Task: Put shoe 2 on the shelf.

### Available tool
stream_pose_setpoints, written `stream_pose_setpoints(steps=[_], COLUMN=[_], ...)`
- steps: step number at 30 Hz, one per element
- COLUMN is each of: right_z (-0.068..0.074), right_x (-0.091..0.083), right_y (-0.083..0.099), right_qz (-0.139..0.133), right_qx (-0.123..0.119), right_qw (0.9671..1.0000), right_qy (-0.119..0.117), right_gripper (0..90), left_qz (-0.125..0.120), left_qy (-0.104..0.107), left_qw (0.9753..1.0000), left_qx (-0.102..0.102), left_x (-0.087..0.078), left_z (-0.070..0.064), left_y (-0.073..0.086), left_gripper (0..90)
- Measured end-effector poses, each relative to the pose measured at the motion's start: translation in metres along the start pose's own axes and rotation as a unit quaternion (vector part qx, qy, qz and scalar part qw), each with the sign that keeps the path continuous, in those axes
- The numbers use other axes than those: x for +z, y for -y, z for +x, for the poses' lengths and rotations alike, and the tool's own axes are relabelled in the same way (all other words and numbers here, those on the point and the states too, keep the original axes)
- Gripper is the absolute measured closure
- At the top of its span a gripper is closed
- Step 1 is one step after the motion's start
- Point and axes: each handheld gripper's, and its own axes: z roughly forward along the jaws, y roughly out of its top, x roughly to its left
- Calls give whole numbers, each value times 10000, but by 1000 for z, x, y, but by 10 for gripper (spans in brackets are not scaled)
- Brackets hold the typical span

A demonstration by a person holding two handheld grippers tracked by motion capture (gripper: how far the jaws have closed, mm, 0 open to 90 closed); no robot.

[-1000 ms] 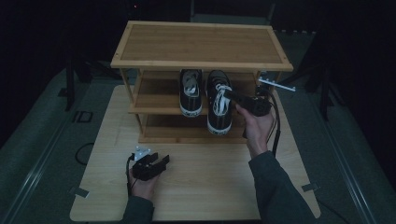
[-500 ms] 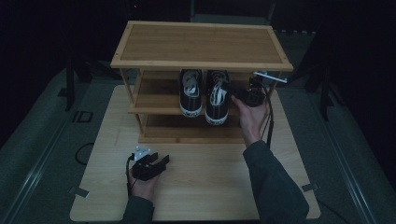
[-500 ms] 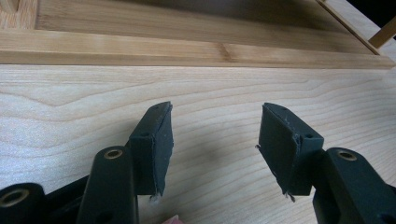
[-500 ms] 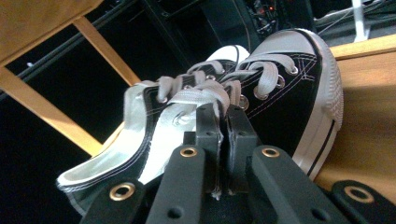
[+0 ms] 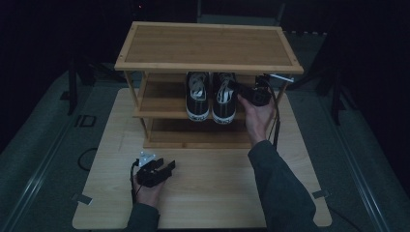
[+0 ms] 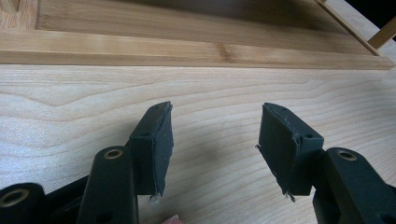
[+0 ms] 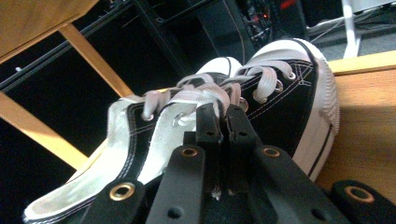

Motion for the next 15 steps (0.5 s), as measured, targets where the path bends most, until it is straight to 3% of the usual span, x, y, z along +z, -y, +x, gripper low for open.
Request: stream_pose_setpoints(steps=[6, 15], right_z=[-6, -5], right_x=[8, 9], right_y=[2, 0], right_qz=[-173, -241], right_qx=[-47, 74], right_qw=[9998, 9997], right_qy=[111, 59], right_gripper=[863, 863], left_qz=[-4, -3], left_qy=[6, 8], left_qw=[10000, 10000], left_qx=[-9, -3], left_x=[0, 0], left_z=[0, 0], left_y=[0, 0], left_gripper=[451, 451])
